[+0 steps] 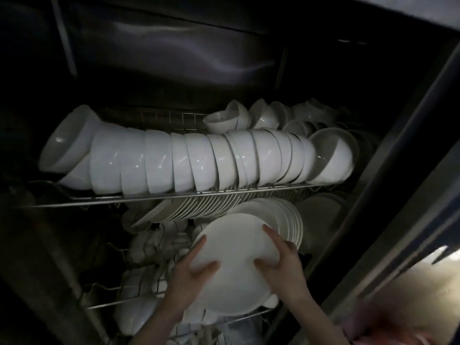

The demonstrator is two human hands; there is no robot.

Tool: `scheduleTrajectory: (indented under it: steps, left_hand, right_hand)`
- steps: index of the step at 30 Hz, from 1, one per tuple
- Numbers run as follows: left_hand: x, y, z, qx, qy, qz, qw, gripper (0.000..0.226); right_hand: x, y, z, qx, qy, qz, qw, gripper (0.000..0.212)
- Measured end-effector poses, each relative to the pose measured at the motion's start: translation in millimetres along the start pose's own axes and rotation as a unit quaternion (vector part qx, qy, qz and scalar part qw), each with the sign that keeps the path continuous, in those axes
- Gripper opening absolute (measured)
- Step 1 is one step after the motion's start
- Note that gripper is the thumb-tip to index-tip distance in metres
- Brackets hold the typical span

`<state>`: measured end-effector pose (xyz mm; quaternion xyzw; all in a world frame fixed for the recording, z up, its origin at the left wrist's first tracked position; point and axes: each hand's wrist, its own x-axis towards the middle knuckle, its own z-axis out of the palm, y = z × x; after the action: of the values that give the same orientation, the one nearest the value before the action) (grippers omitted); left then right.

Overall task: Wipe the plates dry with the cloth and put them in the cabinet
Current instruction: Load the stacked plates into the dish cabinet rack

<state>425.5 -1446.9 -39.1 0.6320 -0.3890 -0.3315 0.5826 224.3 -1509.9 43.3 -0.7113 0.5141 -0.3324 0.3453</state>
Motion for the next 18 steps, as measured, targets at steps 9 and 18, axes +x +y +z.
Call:
scheduleTrajectory:
  steps: [9,18]
  left_hand:
    - [63.5,-30.5,33.3,-0.020,0.012,-0.026,0.999,0.070]
    - [85.3,-41.8,52.9,-0.002,-0.002,-0.048,0.999,0.073]
  right_hand:
    - [56.2,-0.2,14.0,-0.115,0.003,0.006,0.993,0.075]
    - [82.0,0.6,13.6,-0.192,0.000,-0.021,0.981,0.078]
